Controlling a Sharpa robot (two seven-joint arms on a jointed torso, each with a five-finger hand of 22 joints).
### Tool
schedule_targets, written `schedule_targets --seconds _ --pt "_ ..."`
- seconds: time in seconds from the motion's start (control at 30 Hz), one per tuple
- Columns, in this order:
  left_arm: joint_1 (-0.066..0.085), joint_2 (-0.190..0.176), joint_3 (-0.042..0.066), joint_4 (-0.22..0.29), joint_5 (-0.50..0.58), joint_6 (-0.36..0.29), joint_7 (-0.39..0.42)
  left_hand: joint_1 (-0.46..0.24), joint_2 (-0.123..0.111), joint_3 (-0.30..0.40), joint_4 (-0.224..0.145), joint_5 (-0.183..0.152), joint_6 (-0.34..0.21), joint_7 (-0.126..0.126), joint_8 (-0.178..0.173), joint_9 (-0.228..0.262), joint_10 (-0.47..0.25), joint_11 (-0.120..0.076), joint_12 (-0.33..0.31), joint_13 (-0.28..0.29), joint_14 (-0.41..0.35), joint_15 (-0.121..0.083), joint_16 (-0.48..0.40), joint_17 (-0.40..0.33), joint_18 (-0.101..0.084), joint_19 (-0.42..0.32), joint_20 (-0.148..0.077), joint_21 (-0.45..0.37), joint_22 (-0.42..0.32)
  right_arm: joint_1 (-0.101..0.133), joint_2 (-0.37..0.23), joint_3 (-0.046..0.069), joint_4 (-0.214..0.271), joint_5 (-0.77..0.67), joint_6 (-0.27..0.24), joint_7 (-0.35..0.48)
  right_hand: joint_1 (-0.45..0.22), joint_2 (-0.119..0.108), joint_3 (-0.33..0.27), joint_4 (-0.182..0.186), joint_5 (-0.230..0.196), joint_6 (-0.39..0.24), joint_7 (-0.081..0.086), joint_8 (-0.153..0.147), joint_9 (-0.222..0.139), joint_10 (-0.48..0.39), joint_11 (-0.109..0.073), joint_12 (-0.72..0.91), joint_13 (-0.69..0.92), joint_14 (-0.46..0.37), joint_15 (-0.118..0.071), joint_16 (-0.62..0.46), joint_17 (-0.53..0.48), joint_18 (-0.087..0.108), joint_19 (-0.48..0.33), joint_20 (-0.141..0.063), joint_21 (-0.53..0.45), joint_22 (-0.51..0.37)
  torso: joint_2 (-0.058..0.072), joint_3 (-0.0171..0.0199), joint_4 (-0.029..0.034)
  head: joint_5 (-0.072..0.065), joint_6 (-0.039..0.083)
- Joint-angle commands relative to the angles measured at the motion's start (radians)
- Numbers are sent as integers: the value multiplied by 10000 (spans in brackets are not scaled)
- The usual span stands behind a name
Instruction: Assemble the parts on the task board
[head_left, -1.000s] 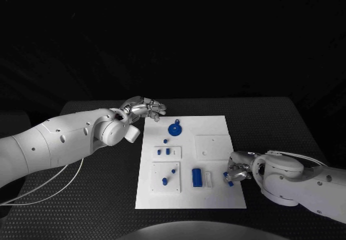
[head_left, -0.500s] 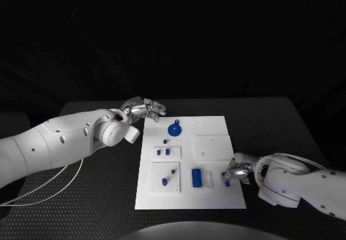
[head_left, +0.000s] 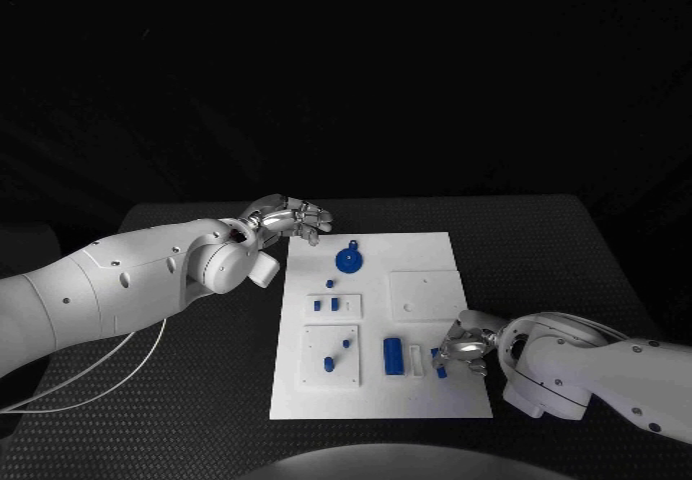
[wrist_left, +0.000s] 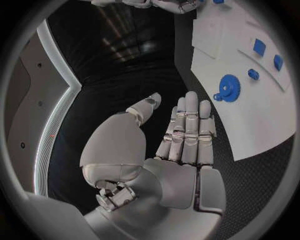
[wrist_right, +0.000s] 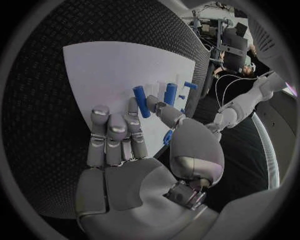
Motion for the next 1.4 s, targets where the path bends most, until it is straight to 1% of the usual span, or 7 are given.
schedule_targets --seconds 0.03,0.27,0.47,0.63,0.93,1.23,1.4 --pt "7 18 5 30 -36 153 55 -8 42 -23 -10 16 26 14 31 -14 71 25 28 11 70 2 -60 16 148 70 -33 -40 82 -9 72 -3 31 215 -383 128 371 344 64 -6 49 55 41 46 28 91 4 -49 17 57 -39 -57 13 208 93 1 -20 -9 1 5 -5 15 -2" --pt "7 7 5 38 -36 157 50 -7 44 -24 -12 16 25 14 32 -15 71 25 28 11 71 2 -64 20 146 72 -33 -43 85 -10 188 -2 72 239 -770 283 375 309 69 -7 55 67 34 61 18 103 -4 -55 24 68 -51 -65 18 208 106 -9 -22 -14 4 5 4 29 -9" --pt "7 17 5 38 -36 168 53 -8 43 -26 -14 16 24 14 34 -17 71 25 27 11 71 2 -67 23 145 72 -33 -47 88 -10 264 -2 46 342 -656 269 372 280 68 -2 47 73 29 71 8 113 -9 -62 29 78 -62 -72 21 208 119 -16 -23 -19 -3 -4 4 43 3" --pt "7 24 5 37 -36 174 54 -10 44 -27 -14 15 23 15 34 -18 71 25 27 10 71 2 -69 26 144 73 -33 -50 91 -11 360 -2 -33 392 -521 234 375 274 70 -3 49 72 28 72 4 115 -11 -65 31 81 -65 -75 23 208 122 -20 -24 -21 1 0 -9 51 3" --pt "7 23 5 43 -36 178 46 -14 46 -29 -13 15 21 16 35 -20 70 26 26 10 72 3 -73 30 142 75 -33 -55 94 -16 524 -2 -109 466 -168 138 359 261 55 3 59 60 31 73 -10 114 -10 -75 38 82 -71 -85 27 208 127 -23 -29 -25 4 5 -2 65 -33" --pt "7 29 5 42 -36 185 43 -19 48 -31 -11 14 19 16 37 -22 69 27 25 9 72 3 -78 35 140 76 -33 -60 98 -27 621 -2 -197 504 -144 148 262 179 -45 30 54 47 34 89 -46 99 -6 -95 69 81 -78 -109 47 208 131 -23 -43 -36 2 5 -4 86 -51" --pt "7 29 5 44 -36 183 45 -20 49 -31 -11 14 18 17 37 -23 68 27 24 9 72 3 -80 37 140 77 -34 -62 100 -39 659 -2 -315 457 -210 126 161 64 -146 98 -43 45 30 111 -82 89 -9 -112 103 83 -81 -129 70 208 143 -22 -57 -50 1 5 -4 89 -47"
